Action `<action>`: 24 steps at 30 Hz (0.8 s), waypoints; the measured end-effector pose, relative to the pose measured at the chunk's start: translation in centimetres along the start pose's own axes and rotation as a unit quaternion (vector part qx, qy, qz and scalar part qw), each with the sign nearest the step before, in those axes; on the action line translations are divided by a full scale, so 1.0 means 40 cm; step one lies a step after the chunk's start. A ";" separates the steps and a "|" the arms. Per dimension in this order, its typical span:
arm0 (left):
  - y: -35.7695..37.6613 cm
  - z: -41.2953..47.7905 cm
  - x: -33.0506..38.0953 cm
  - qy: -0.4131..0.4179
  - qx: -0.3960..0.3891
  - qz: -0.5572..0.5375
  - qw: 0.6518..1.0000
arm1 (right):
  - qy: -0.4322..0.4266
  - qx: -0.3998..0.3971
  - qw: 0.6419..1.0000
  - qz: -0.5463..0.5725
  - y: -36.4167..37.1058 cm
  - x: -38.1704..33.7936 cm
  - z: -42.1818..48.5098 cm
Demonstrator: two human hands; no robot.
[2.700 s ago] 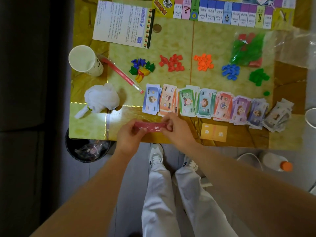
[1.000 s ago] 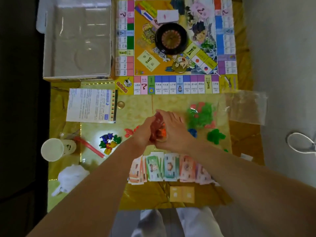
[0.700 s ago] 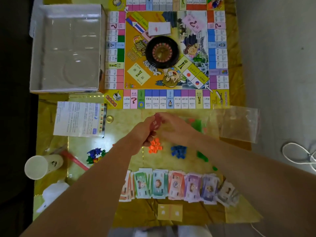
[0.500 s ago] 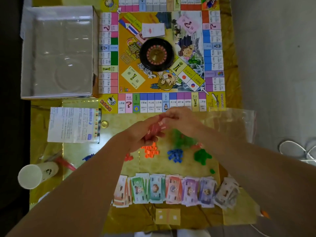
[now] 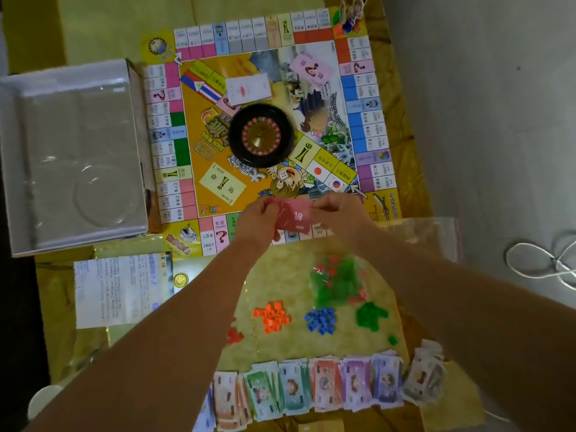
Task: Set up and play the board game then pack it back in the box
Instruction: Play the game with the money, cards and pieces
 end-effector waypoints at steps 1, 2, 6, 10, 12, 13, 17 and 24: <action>-0.006 0.017 0.021 0.008 0.001 0.027 1.000 | 0.012 0.005 1.000 0.005 -0.010 -0.010 0.014; -0.010 0.030 0.038 0.017 0.007 0.049 0.999 | 0.022 0.012 1.000 0.013 -0.019 -0.018 0.023; -0.036 0.103 0.128 0.071 0.048 0.160 0.983 | 0.042 0.033 0.993 0.102 -0.054 -0.071 0.076; -0.058 0.192 0.226 0.084 0.075 0.178 0.978 | 0.041 0.072 0.989 0.125 -0.099 -0.124 0.152; -0.065 0.246 0.267 0.077 0.085 0.182 0.977 | 0.036 0.102 0.984 0.140 -0.120 -0.152 0.197; -0.068 0.277 0.289 0.071 0.092 0.184 0.976 | 0.036 0.114 0.981 0.152 -0.130 -0.167 0.226; -0.072 0.351 0.346 0.090 0.101 0.183 0.974 | 0.037 0.118 0.974 0.191 -0.141 -0.215 0.313; -0.072 0.457 0.413 0.159 0.139 0.192 0.958 | 0.012 0.154 0.967 0.205 -0.130 -0.278 0.463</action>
Point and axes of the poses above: each hand's wrist, its own z-axis towards the middle knuckle, its own y-axis out of the palm, x = y × z, the point moved 4 cm from there along z, towards the middle knuckle, and after that the axes turned 15 degrees about z, right-handed, at the moved point
